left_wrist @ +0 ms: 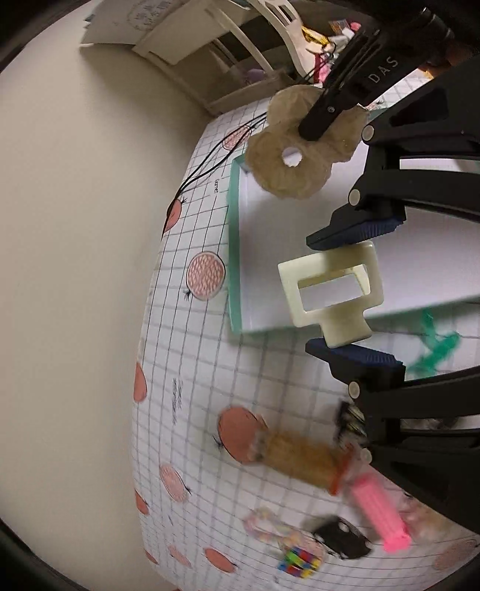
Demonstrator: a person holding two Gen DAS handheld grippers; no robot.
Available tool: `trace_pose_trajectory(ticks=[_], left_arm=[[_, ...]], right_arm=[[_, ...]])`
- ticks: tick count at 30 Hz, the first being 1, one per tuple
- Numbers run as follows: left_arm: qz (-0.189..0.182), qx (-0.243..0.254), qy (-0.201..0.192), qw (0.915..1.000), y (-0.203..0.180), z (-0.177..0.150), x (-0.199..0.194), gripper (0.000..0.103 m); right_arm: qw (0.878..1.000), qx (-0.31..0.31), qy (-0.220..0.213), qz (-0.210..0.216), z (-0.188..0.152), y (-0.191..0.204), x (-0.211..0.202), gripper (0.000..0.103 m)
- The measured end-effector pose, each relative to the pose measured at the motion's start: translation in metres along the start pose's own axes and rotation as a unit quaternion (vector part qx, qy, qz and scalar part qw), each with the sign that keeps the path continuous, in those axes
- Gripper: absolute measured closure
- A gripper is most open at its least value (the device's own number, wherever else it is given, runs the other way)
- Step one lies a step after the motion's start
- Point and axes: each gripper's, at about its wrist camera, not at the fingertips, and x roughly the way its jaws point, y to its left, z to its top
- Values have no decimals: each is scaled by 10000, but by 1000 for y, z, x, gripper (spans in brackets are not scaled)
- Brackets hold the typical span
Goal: Organize objects
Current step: 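Carry scrunchie and claw clip with both grippers over the teal tray, then open both grippers to drop scrunchie and claw clip into the tray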
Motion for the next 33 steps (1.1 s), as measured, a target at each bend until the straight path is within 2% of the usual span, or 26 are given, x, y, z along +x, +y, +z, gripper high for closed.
trace_pose_trajectory(ticks=[8, 14, 19, 20, 23, 25, 27, 33], left_arm=[[177, 178, 165, 9995, -19, 19, 50, 52], [244, 292, 293, 9988, -25, 19, 75, 52], [306, 393, 296, 9983, -28, 17, 83, 54], [305, 403, 297, 9983, -28, 17, 83, 54], [156, 322, 298, 9989, -26, 17, 78, 53], [145, 317, 273, 9990, -26, 16, 73, 50], [143, 329, 199, 9992, -27, 15, 63, 42], [121, 317, -37, 9994, -20, 12, 27, 41]], right_arm=[[9998, 26, 181, -80, 9, -11, 39, 91], [9993, 98, 342, -118, 4, -22, 63, 90], [9992, 128, 358, -156, 2, -24, 68, 90], [9992, 110, 345, -179, 3, -23, 68, 87], [9993, 97, 274, -216, 4, -20, 63, 87], [9993, 119, 280, -229, 5, -21, 59, 78], [9993, 89, 206, -305, 5, -20, 51, 54], [9995, 59, 65, -305, 1, -17, 21, 53]])
